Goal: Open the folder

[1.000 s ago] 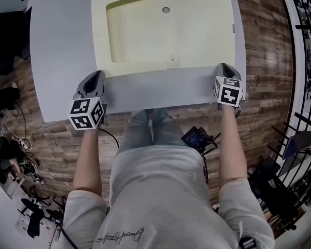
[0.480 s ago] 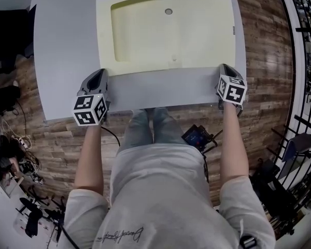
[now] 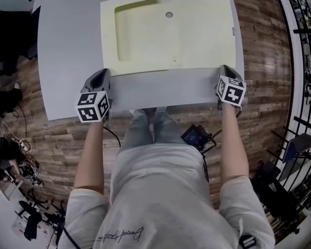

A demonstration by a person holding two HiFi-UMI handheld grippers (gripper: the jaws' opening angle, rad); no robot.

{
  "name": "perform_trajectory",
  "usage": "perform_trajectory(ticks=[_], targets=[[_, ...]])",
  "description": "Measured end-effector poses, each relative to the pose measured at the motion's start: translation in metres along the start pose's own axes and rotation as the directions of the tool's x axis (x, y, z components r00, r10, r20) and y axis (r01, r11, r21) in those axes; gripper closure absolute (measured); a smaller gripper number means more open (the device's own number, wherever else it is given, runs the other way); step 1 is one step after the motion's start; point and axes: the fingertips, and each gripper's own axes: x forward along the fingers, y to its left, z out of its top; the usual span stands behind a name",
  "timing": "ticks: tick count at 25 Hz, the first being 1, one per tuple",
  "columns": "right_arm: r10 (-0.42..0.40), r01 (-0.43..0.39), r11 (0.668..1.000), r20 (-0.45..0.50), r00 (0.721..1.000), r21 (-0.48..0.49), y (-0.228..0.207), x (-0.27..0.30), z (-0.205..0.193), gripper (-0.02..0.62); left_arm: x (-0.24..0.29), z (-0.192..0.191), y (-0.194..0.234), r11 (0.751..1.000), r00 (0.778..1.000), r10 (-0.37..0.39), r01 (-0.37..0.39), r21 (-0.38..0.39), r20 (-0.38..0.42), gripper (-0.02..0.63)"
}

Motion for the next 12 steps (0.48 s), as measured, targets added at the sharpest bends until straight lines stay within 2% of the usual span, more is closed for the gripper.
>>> perform_trajectory(ticks=[3, 7, 12], targets=[[-0.005, 0.005, 1.0, 0.033, 0.999, 0.005, -0.001, -0.011, 0.008, 0.568, -0.006, 0.008, -0.003, 1.0, 0.999, -0.01, 0.01, 0.004, 0.036, 0.598], [-0.009, 0.009, 1.0, 0.071, 0.997, -0.004, 0.0, -0.025, 0.019, 0.568, -0.018, 0.017, -0.015, 0.997, 0.991, -0.07, 0.072, -0.015, 0.113, 0.598], [0.007, -0.005, 1.0, 0.143, 0.99, -0.013, 0.003, -0.046, 0.039, 0.569, -0.03, 0.029, -0.033, 0.995, 0.983, -0.099, 0.102, -0.007, 0.156, 0.598]])
